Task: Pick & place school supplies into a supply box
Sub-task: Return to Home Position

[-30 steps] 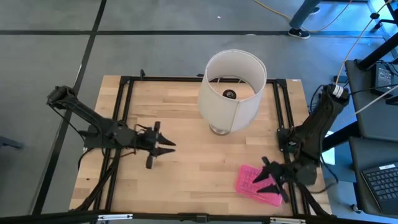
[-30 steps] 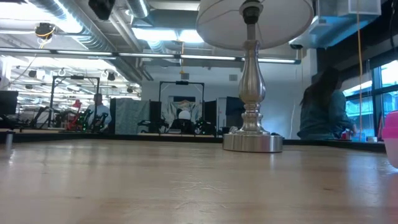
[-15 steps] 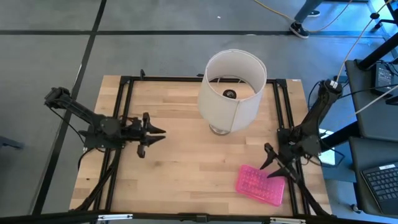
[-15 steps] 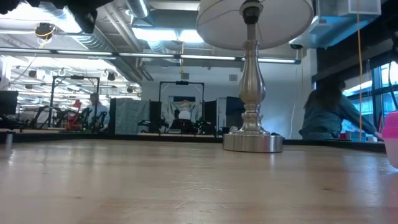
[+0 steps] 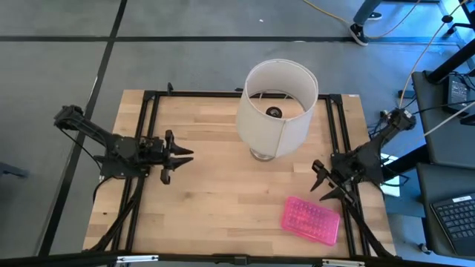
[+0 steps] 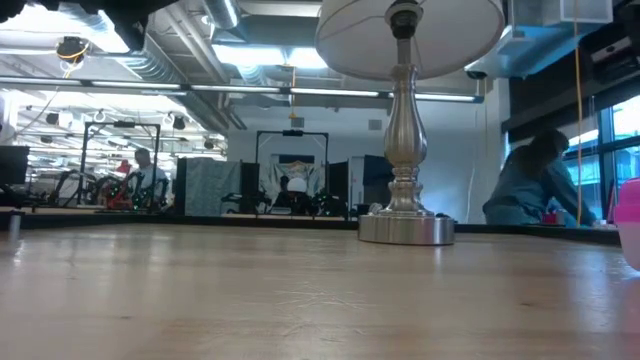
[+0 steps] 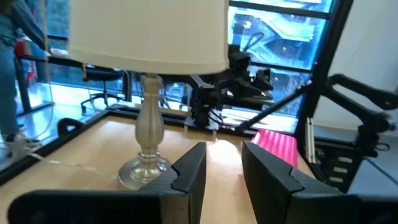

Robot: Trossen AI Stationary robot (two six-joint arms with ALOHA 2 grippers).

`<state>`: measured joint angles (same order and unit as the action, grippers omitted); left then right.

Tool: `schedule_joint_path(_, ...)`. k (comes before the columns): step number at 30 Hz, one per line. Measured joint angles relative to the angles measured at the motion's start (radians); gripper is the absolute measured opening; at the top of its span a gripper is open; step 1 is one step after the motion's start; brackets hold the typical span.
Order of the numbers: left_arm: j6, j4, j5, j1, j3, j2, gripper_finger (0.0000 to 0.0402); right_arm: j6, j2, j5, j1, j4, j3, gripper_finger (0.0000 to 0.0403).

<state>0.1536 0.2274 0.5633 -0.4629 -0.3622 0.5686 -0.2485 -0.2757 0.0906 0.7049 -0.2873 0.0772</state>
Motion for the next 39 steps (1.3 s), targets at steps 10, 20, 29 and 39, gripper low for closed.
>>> schedule_joint_path(10,-0.061,-0.078,0.048,0.014,0.000,-0.130,0.0098,0.025,0.083,-0.257,-0.246,0.072,0.000,0.0195)
schedule_joint_path(20,-0.041,-0.068,-0.015,0.158,0.114,-0.241,0.0098,0.064,0.198,-0.430,-0.447,0.127,0.000,0.0195)
schedule_joint_path(29,-0.043,0.000,-0.186,0.295,0.271,-0.421,0.0098,0.043,0.274,-0.488,-0.572,0.211,0.000,0.0195)
schedule_joint_path(39,-0.009,-0.077,-0.280,0.387,0.352,-0.564,0.0098,0.054,0.274,-0.534,-0.664,0.249,0.000,0.0195)
